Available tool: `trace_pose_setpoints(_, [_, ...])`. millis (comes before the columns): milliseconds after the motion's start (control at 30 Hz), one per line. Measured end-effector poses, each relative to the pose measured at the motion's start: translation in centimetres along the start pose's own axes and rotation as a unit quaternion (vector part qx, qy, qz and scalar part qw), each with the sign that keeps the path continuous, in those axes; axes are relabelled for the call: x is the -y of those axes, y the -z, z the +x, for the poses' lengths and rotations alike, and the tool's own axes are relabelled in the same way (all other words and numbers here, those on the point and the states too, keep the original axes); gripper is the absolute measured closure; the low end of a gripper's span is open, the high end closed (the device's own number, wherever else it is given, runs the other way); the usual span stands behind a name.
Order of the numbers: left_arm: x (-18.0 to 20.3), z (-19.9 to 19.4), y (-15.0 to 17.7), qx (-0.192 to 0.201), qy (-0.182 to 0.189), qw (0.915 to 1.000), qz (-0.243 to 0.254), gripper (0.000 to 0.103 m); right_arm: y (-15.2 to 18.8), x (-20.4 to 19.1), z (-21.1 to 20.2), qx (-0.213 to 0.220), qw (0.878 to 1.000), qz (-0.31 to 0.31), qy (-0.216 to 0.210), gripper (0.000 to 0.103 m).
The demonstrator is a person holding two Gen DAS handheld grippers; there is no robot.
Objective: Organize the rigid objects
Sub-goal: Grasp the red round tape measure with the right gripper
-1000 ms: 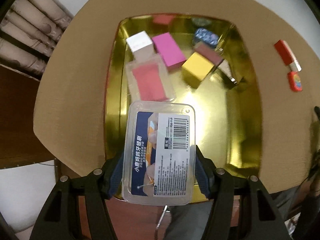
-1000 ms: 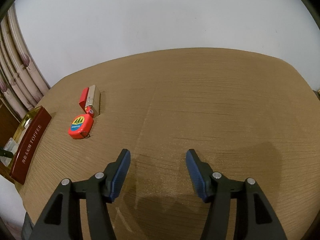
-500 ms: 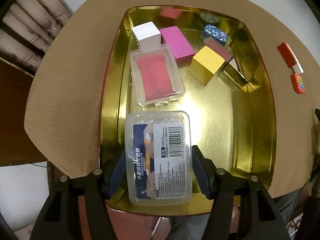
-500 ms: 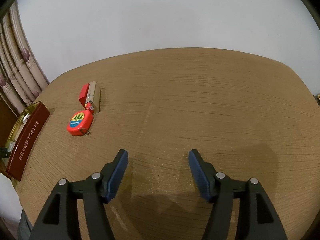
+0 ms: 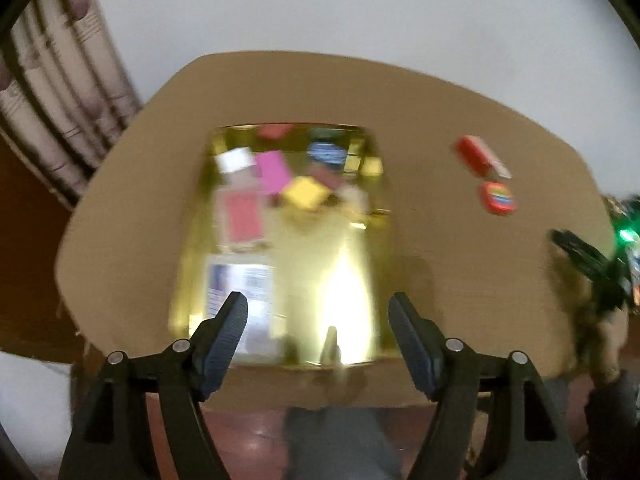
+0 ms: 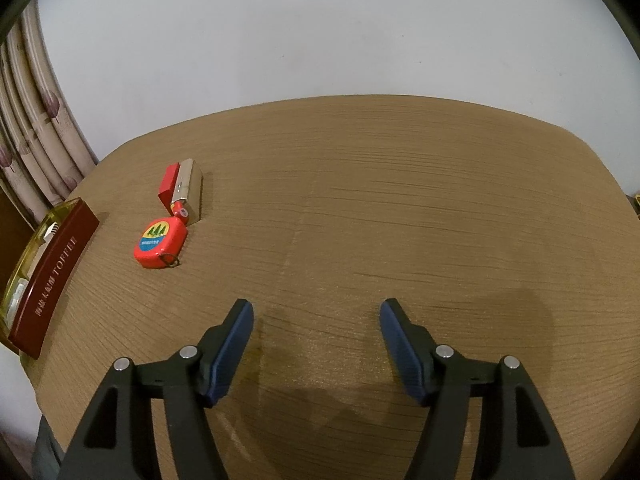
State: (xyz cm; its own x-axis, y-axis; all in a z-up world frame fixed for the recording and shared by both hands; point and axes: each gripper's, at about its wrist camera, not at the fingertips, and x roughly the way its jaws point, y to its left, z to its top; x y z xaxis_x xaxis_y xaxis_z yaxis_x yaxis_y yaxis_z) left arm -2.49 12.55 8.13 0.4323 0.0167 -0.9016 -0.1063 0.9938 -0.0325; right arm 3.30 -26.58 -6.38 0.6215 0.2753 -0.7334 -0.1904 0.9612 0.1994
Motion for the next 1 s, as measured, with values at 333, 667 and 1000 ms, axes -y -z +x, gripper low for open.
trace_pose_setpoints(333, [9.3,1.0,5.1,0.024,0.062,0.9971,0.036,0.034,-0.4,-2.5,-0.2,-0.016,1.000,-0.015,-0.021,0.034])
trace_pose_setpoints(667, [6.6,0.1,10.6,0.099,-0.023,0.9947,0.015,0.034,-3.7,-12.3,1.3,-0.024,0.996,-0.069,-0.052,0.034])
trace_pose_setpoints(1000, [2.9,0.7,12.7,0.088,-0.048,0.9949,-0.006,0.034,-5.0,-13.8,6.5,-0.075,0.996,-0.044,-0.007,0.034])
